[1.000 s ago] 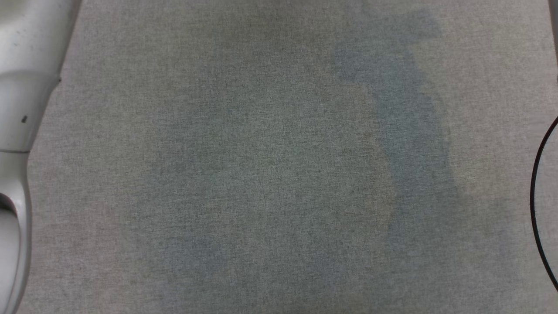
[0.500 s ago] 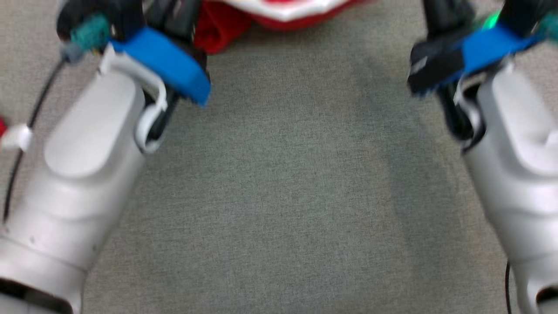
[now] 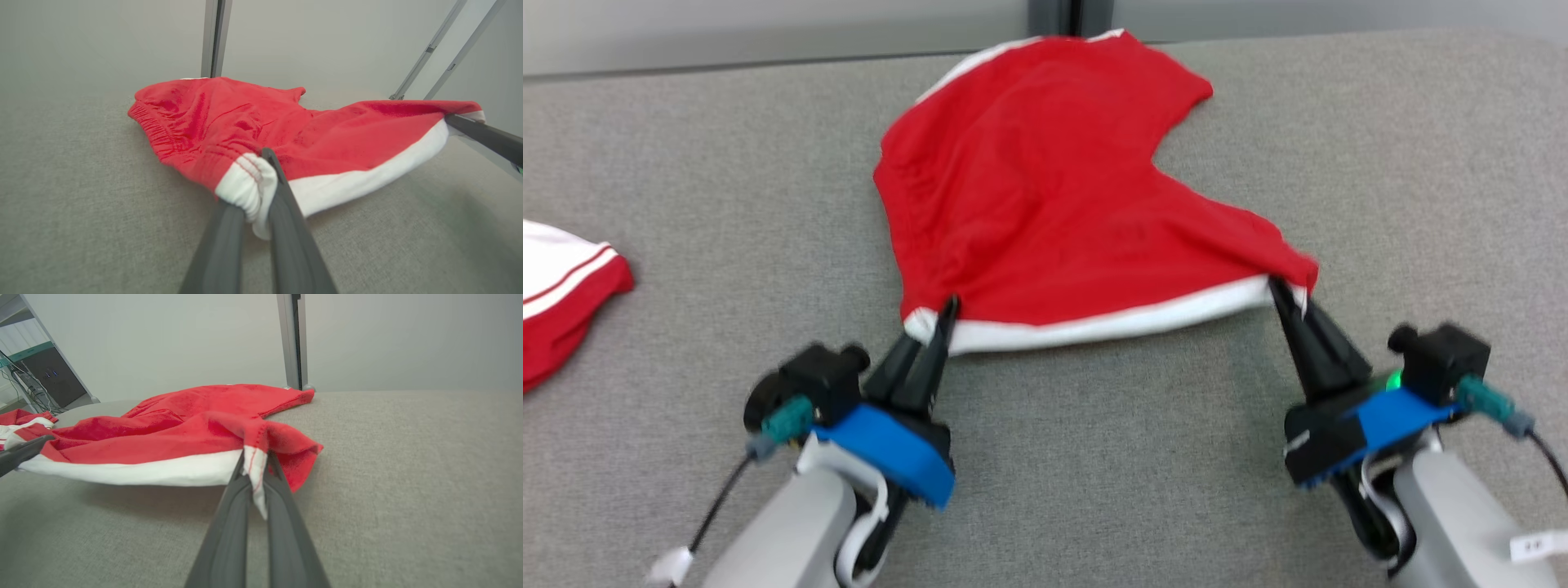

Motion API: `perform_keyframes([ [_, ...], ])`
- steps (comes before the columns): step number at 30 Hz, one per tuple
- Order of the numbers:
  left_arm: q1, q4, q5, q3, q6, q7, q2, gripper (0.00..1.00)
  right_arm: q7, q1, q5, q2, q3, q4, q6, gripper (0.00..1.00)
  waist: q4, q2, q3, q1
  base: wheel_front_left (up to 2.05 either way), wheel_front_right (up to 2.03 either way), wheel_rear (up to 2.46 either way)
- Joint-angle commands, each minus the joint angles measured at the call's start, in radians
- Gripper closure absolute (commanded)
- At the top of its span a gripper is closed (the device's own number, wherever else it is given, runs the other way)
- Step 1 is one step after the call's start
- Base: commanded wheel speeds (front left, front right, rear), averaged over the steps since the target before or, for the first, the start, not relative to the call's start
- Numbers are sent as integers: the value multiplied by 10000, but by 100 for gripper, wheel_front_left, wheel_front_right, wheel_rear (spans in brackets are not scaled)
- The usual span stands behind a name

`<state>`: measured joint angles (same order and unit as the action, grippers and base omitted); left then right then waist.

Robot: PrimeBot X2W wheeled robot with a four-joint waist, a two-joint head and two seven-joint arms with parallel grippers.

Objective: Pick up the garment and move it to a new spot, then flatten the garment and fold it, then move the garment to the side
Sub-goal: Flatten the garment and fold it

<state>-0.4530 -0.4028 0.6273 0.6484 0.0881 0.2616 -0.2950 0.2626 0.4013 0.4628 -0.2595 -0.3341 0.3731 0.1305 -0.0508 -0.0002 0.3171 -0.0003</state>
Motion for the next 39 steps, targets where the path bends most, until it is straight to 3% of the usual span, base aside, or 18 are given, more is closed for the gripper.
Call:
perform_keyframes([
  [1, 549, 162, -154, -57, -74, 47, 16, 100, 32, -630, 27, -24, 2, -202, 5, 100, -15, 2, -241, 3, 0, 0, 0],
  [6, 1654, 515, -274, -149, -236, 48, 115, 100, 32, -1858, -135, -34, -14, -602, 5, 100, 28, 2, -672, 3, 0, 0, 0],
  [15, 3441, 1360, -503, -229, -404, 48, 14, 100, 33, -4524, -331, 285, 832, -1659, 3, 100, 273, 2, -1278, 3, 0, 0, 0],
  [20, 3827, 1674, -532, -223, -469, 48, 50, 100, -37, -5172, -421, 615, 1113, -2003, 3, 100, 336, 2, -1343, 3, 0, 0, 0],
  [28, 3361, 1543, -563, -274, -313, 48, 253, 100, -202, -4354, -296, 668, 1574, -1953, 3, 100, 433, 2, -1343, 3, 0, 0, 0],
  [39, 1817, 927, -672, -212, -5, 43, 566, 100, -677, -1750, -502, -67, 1708, -1365, 2, 100, 926, 2, -753, 3, 0, 0, 0],
])
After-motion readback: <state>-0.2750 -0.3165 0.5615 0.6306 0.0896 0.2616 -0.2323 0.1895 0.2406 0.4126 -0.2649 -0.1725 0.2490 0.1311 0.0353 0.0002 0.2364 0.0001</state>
